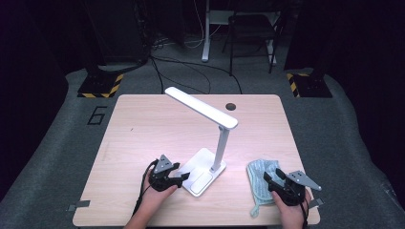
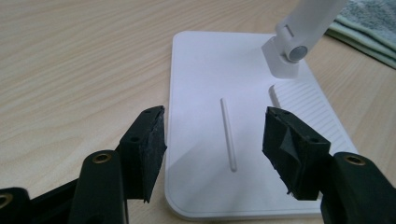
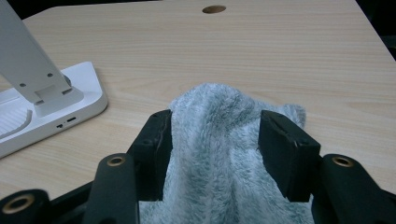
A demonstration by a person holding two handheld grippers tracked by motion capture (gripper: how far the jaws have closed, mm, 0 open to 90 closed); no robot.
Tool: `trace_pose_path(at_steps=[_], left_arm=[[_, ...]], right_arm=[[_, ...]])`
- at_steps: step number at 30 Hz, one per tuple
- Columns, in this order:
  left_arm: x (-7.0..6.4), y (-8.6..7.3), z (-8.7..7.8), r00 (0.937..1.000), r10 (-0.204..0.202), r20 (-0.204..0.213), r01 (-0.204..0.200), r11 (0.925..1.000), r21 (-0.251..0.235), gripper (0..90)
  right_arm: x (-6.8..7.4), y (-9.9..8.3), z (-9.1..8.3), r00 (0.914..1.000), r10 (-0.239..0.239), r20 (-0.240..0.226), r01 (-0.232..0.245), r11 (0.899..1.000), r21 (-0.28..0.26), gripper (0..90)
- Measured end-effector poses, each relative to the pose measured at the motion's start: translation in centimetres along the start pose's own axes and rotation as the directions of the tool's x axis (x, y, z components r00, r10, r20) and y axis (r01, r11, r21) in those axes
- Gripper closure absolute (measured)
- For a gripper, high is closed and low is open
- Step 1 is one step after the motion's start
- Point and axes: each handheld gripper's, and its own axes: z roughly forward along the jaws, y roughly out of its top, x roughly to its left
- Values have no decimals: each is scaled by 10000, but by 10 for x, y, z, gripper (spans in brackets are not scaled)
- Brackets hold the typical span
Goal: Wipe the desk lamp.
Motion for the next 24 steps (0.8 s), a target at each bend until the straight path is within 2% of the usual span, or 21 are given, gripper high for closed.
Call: trace_pose_path(at_steps=[9,13,16,17,19,22,24], left_arm=[[4,-1,15,9996,-228,-172,232,9994,271,398],[3,-2,17,9991,-425,-77,427,9989,173,432],[2,-2,15,9991,-401,-156,404,9989,241,451],[2,-2,15,9984,-552,-142,555,9983,177,469],[1,-4,13,9987,-501,-70,503,9984,258,490],[-3,-6,11,9983,-560,-148,563,9982,198,489],[-7,-7,11,9972,-645,-380,649,9979,88,489]], right_arm=[[-1,0,-1,10000,28,55,-28,10000,-34,448],[-2,0,-1,9999,67,94,-67,10000,-19,447],[-2,0,-1,9999,-25,113,25,10000,-41,447],[-2,0,-2,9999,-24,121,25,10000,-42,447],[-2,0,-2,9999,62,153,-62,10000,-11,446],[-4,1,-2,9997,-54,255,55,10000,-22,441],[-4,0,-1,9994,-129,316,131,9999,-47,426]])
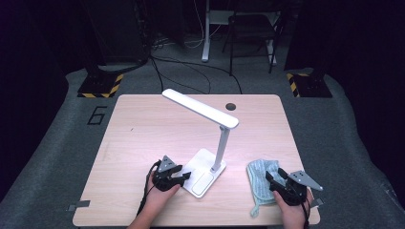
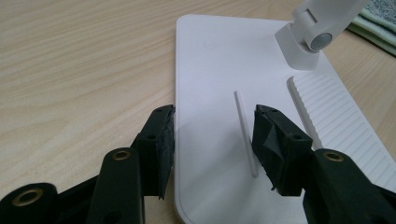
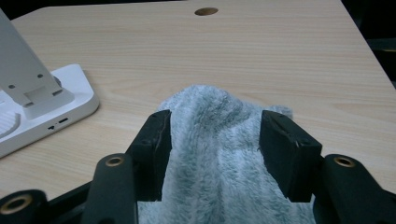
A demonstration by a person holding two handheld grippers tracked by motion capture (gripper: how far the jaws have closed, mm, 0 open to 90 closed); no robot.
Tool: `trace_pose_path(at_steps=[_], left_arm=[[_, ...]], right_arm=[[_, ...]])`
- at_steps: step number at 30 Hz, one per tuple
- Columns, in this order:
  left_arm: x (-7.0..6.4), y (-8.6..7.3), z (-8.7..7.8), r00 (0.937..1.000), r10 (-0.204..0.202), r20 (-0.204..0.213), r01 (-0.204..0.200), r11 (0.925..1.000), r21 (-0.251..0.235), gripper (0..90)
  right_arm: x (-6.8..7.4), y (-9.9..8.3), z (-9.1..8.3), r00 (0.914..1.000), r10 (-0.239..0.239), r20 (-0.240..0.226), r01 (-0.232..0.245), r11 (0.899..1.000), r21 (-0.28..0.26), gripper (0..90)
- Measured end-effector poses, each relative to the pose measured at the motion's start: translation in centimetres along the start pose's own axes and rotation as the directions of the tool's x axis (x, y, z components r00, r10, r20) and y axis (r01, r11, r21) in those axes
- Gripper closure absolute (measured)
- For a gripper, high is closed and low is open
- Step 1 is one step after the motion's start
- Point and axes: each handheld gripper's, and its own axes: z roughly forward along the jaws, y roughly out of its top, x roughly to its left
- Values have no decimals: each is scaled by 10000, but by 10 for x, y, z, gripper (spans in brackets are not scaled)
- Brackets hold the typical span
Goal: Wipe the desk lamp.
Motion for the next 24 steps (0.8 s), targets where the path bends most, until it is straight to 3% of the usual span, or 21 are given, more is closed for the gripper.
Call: trace_pose_path(at_steps=[7,12,16,24], left_arm=[[-12,-6,-5,9994,-91,-322,85,9998,-169,490],[-20,-10,-8,9977,-153,-666,136,9996,-262,493],[-18,-8,-7,9984,-81,-561,71,9998,-170,494],[-19,0,6,9968,-490,-634,475,9986,-249,443]], right_arm=[[0,-1,6,9992,-271,277,261,9989,382,393],[1,-2,8,9993,-222,288,216,9995,218,391],[0,-2,8,9996,-158,242,150,9993,339,391],[-1,-2,9,9993,-202,320,191,9992,342,379]])
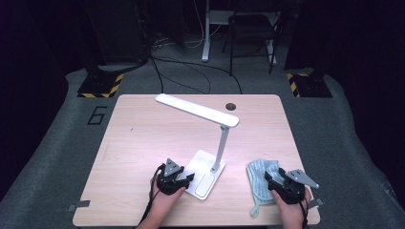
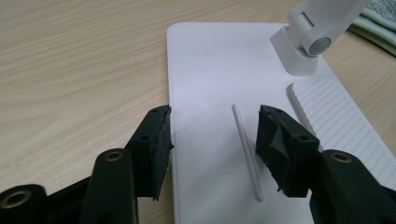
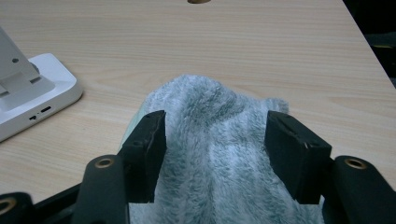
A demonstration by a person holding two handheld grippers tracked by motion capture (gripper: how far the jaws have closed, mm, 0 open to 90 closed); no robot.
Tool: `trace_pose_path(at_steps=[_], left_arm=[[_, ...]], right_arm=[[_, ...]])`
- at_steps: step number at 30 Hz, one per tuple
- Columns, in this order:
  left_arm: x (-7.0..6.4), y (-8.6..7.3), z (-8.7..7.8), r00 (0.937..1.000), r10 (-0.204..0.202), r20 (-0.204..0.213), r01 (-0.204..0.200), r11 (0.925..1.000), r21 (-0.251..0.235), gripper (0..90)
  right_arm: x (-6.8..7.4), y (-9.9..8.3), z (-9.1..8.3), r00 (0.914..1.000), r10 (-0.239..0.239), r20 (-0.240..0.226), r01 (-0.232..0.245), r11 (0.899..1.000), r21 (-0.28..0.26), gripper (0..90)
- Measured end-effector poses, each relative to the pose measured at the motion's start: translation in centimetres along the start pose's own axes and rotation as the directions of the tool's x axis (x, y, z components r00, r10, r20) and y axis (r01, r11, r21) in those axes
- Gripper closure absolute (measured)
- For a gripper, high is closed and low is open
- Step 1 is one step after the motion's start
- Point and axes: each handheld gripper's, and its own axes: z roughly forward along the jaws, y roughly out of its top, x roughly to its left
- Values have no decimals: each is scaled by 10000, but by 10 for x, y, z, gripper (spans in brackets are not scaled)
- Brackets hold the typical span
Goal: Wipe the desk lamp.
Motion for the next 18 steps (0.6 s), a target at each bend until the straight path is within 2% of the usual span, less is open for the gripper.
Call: trace_pose_path(at_steps=[2,3,4,5,6,7,8,13,14,18], left_arm=[[1,-1,-1,10000,-70,-3,70,10000,43,449],[0,-2,-2,9998,-138,-163,136,9998,-116,471],[-1,-2,-3,9998,-155,-133,154,9998,-93,491],[-2,-3,-3,9997,-50,-251,47,9999,-132,491],[-4,-3,-4,9997,-53,-256,51,10000,-85,492],[-5,-4,-5,9995,32,-312,-35,10000,-84,492],[-7,-4,-5,9991,122,-404,-128,9998,-142,492],[-10,-6,-7,9990,53,-452,-57,9999,-91,493],[-11,-6,-7,9988,66,-485,-72,9999,-126,493],[-13,-7,-8,9983,41,-574,-50,9999,-151,493]], right_arm=[[0,0,1,10000,-29,35,29,10000,58,369],[0,0,1,10000,-80,55,80,9999,74,360],[0,0,2,9999,-104,23,104,9999,115,352],[0,-1,4,10000,-57,20,56,10000,50,342],[-1,-1,4,9999,-135,3,135,9994,305,335],[0,-1,7,10000,-59,5,59,9997,234,334],[0,-1,6,9999,-143,51,140,9989,445,331],[1,-3,11,9998,-195,19,194,9982,568,308],[2,-3,12,9998,-184,61,178,9967,794,299],[4,-3,15,9994,-329,77,320,9949,956,282]])
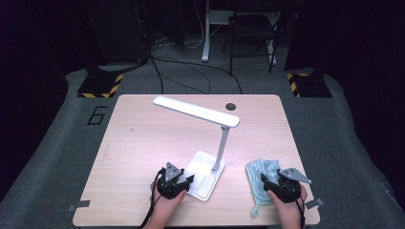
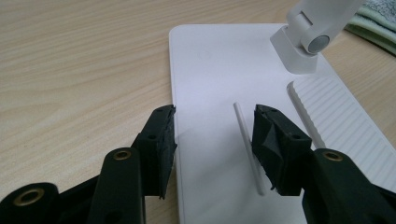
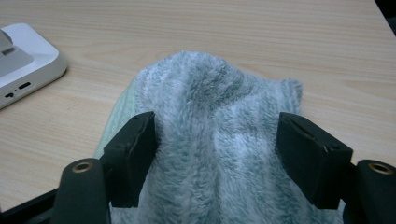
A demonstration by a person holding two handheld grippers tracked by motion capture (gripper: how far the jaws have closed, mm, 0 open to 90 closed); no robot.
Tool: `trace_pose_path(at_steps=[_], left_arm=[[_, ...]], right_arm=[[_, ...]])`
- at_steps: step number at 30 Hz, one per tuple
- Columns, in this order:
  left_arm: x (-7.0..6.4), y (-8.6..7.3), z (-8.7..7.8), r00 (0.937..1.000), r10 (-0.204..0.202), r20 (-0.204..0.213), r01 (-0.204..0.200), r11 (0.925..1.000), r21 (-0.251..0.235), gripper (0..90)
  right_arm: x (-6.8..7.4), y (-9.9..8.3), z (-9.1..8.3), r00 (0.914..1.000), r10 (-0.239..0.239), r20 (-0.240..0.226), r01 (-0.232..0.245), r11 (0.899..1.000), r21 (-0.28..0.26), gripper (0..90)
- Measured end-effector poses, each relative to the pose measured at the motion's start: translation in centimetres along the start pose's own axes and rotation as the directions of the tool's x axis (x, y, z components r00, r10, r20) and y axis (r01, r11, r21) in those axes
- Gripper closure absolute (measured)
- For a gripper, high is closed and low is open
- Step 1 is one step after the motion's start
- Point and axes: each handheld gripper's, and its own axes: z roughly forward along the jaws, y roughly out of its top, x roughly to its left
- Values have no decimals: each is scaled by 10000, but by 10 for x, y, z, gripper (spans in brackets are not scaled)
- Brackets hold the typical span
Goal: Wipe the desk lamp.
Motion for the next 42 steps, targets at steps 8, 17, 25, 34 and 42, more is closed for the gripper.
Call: trace_pose_path(at_steps=[8,17,25,34,42], left_arm=[[-3,-1,-1,9999,-104,-1,104,9999,-39,493],[-9,-5,-5,9997,-180,170,180,9998,-6,487],[-11,-6,-8,9997,129,230,-131,9999,73,482],[-16,-7,-9,9991,422,61,-422,9991,20,485],[-21,-6,-9,9962,847,211,-848,9964,26,600]], right_arm=[[6,-3,10,9968,-799,-93,804,9942,712,304],[15,0,10,9926,-1143,-407,1180,9876,1038,621],[22,7,8,9957,-619,-693,676,9943,829,716],[49,44,-6,9828,-353,-1813,273,9985,-467,722],[76,92,-31,9594,-225,-2812,-230,9873,-1575,722]])
